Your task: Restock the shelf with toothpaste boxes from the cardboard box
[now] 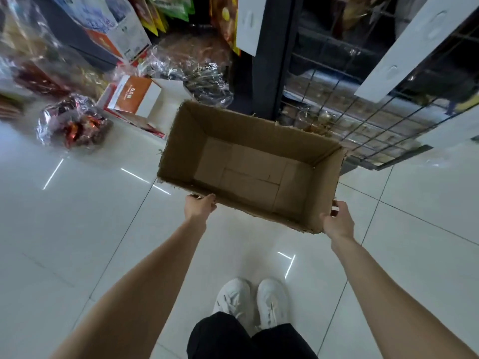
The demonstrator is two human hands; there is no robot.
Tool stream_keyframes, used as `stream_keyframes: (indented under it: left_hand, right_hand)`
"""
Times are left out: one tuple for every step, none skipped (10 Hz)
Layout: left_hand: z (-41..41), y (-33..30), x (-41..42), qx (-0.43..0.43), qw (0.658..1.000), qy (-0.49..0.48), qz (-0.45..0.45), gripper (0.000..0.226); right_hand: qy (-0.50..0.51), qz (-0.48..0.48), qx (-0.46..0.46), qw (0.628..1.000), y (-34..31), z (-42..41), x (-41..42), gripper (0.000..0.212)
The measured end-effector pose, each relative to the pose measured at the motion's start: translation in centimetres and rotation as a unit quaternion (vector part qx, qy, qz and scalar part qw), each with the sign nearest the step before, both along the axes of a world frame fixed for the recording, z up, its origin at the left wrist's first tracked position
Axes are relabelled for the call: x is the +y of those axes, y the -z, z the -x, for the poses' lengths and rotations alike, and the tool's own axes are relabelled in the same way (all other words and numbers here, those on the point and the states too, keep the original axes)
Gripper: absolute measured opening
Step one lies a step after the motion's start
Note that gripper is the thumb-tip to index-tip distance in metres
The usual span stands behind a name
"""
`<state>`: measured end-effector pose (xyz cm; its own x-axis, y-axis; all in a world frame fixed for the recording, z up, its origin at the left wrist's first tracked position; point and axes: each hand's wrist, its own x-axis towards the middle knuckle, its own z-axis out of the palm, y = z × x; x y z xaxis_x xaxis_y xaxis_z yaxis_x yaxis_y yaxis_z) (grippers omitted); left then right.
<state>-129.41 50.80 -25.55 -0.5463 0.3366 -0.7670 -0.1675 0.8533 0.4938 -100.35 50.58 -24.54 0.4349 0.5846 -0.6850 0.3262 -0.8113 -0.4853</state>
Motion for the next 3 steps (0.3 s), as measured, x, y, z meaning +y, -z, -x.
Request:
stream_keyframes:
  left_hand:
    - [-0.2, -0.7, 1.2, -0.054, 0.998, -0.008, -0.026, 0.04]
    - [-1.0, -3.2, 2.4, -0.119, 0.992, -0.01, -0.032, 0.035]
    - [-1.8, -7.2, 2.7, -0.076, 0.995, 0.056, 0.031, 0.043]
  right_hand:
    - [-0.004, 0.003, 0.012, 1.0, 0.5, 0.3, 0.9, 0.041]
    - [-0.011, 0.004, 0.054, 0.998, -0.5, 0.0, 1.2, 0.046]
    - [-0.032, -0.027, 0.045, 0.998, -4.2, -0.6, 0.6, 0.047]
